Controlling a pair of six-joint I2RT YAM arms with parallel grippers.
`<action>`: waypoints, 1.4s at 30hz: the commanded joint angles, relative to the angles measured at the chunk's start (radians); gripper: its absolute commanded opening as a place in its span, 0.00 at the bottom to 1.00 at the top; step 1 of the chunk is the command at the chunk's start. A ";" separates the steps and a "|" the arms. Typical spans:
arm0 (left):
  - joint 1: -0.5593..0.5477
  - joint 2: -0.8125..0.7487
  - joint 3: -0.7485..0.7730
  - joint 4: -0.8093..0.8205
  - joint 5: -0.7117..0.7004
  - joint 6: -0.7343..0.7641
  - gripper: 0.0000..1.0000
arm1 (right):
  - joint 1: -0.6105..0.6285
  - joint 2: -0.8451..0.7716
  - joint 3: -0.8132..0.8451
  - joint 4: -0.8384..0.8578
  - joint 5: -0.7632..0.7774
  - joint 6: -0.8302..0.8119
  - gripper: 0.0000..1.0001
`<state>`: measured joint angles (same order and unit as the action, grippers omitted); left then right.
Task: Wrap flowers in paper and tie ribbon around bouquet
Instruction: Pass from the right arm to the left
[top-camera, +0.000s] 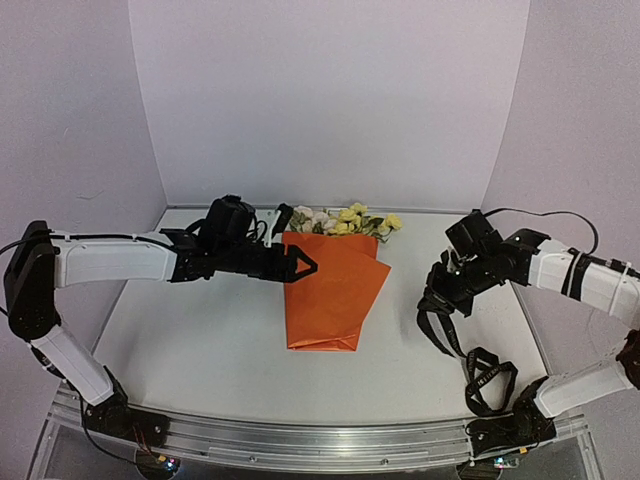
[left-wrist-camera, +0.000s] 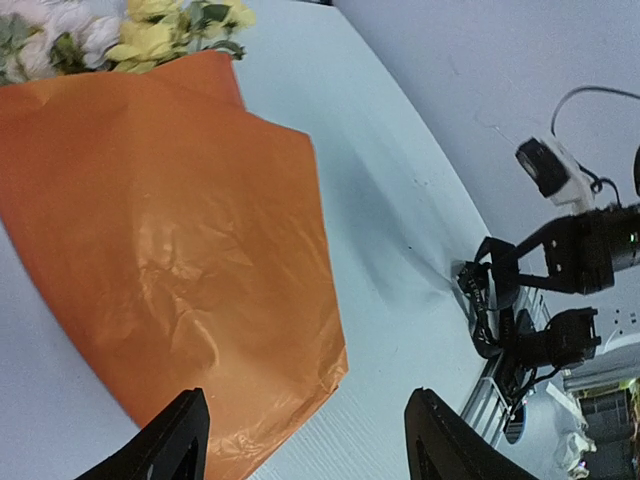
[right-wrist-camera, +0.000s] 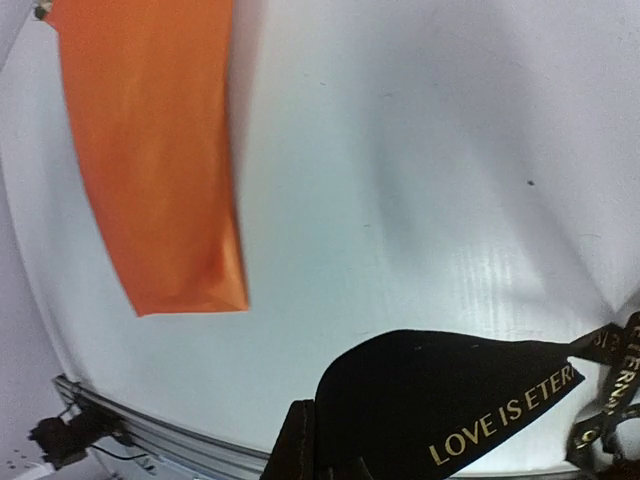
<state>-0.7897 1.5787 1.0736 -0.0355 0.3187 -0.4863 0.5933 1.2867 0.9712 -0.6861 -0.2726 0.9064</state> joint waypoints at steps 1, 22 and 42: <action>-0.075 -0.035 -0.032 0.229 -0.050 0.139 0.70 | 0.085 0.018 0.100 0.068 0.046 0.221 0.00; -0.272 0.048 -0.066 0.340 -0.160 0.363 0.69 | 0.312 0.250 0.287 0.366 0.236 0.582 0.00; -0.273 -0.038 -0.139 0.384 -0.496 0.215 0.00 | 0.314 0.171 0.199 0.348 0.173 0.394 0.57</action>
<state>-1.0595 1.6681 0.9841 0.2860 -0.0321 -0.2137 0.9202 1.5382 1.2180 -0.3209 -0.0895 1.4437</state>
